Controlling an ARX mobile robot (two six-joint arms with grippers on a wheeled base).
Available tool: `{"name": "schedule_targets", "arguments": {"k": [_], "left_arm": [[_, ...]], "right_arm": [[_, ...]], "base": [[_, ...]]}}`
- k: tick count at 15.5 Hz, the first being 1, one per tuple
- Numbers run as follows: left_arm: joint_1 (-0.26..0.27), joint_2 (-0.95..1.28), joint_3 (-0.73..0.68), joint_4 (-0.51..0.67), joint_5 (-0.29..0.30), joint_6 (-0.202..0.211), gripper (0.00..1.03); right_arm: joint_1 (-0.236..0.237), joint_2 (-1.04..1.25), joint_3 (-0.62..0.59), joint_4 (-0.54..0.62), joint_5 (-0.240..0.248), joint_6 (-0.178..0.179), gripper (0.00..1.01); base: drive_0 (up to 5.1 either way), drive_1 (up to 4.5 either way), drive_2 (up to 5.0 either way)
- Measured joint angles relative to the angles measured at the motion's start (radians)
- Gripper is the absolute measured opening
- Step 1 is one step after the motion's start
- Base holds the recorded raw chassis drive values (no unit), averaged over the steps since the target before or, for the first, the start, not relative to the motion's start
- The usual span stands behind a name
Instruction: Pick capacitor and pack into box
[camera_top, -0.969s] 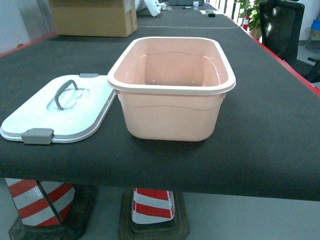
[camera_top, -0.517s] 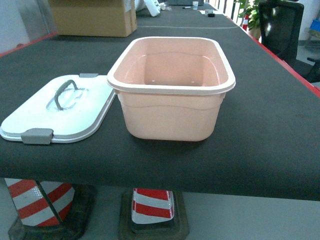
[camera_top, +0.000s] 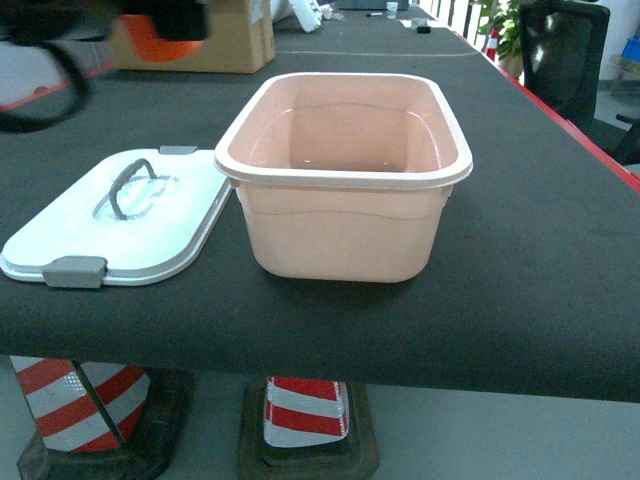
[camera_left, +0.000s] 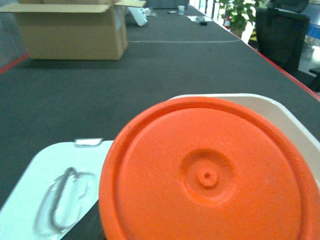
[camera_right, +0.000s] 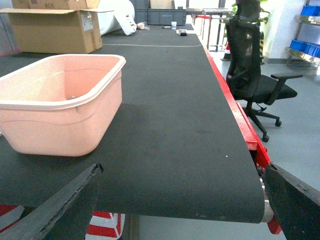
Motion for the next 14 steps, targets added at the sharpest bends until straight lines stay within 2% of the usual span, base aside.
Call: {"name": "schedule_targets", "arguments": {"k": [1, 2, 3, 4, 5, 9, 14], "left_arm": [[-0.021, 0.075, 0.094, -0.031, 0.001, 0.000, 0.44], [-0.050, 0.209, 0.274, -0.093, 0.002, -0.003, 0.44], [-0.069, 0.298, 0.395, -0.142, 0.006, -0.004, 0.44], [-0.079, 0.405, 0.519, -0.135, -0.007, 0.014, 0.48], [-0.079, 0.452, 0.576, -0.135, -0.018, 0.037, 0.58], [-0.075, 0.467, 0.587, -0.133, -0.026, 0.068, 1.00], [-0.075, 0.467, 0.587, -0.135, -0.026, 0.069, 0.98]], "right_arm": [[0.000, 0.000, 0.000, 0.000, 0.000, 0.000, 0.98], [0.000, 0.000, 0.000, 0.000, 0.000, 0.000, 0.98], [0.000, 0.000, 0.000, 0.000, 0.000, 0.000, 0.98], [0.000, 0.000, 0.000, 0.000, 0.000, 0.000, 0.98], [0.000, 0.000, 0.000, 0.000, 0.000, 0.000, 0.98], [0.000, 0.000, 0.000, 0.000, 0.000, 0.000, 0.98], [0.000, 0.000, 0.000, 0.000, 0.000, 0.000, 0.98]], "base": [[0.0, 0.00, 0.0], [0.0, 0.00, 0.0], [0.0, 0.00, 0.0], [0.0, 0.00, 0.0], [0.0, 0.00, 0.0], [0.0, 0.00, 0.0], [0.0, 0.00, 0.0]]}}
